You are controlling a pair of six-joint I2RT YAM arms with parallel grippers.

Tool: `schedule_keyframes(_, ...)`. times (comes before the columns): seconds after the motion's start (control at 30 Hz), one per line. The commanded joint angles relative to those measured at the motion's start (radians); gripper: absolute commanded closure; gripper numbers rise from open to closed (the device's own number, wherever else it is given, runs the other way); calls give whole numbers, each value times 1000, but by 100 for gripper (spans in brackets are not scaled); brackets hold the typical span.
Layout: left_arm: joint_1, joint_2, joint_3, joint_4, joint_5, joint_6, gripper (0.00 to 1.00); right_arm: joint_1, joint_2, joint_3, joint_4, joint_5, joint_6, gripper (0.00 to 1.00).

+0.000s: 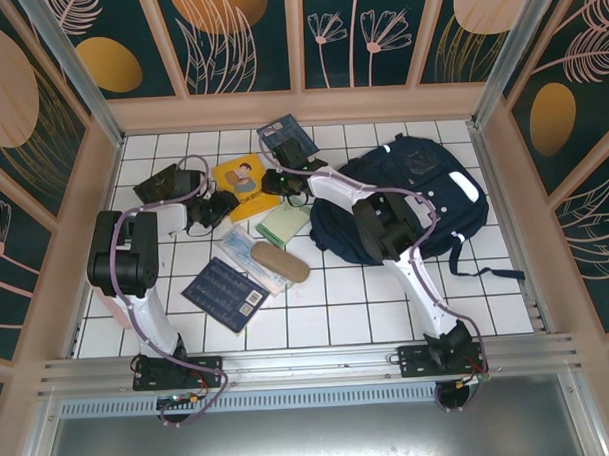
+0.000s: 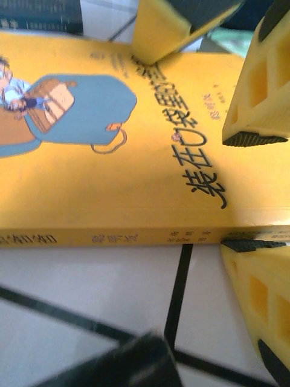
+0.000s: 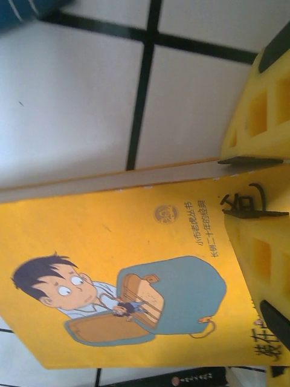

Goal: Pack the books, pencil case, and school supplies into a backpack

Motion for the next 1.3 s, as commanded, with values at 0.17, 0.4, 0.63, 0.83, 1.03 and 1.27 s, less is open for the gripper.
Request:
schedule_keyframes(0.17,-10,-69,-79,456,288,-217,54,63,-16,-50,-38,-99,16,74)
schedule_keyframes(0.4,-3,-29,-53,327,228,-170,54,60,-31,-65,-33,-89,16,74)
schedule_keyframes(0.63,3,5,-96,478,261,-280,61,58,-40,-70,-27,-85,19,74)
schedule_keyframes(0.83,3,-14,-53,333,199,-188,83,49,-66,-70,-33,-66,7,70)
schedule_keyframes(1.03,3,-15,-42,315,195,-176,100,32,-143,-44,-72,-3,-35,61)
schedule_keyframes(1.27,3,-48,-33,312,206,-176,100,14,-344,-162,-137,164,-149,52)
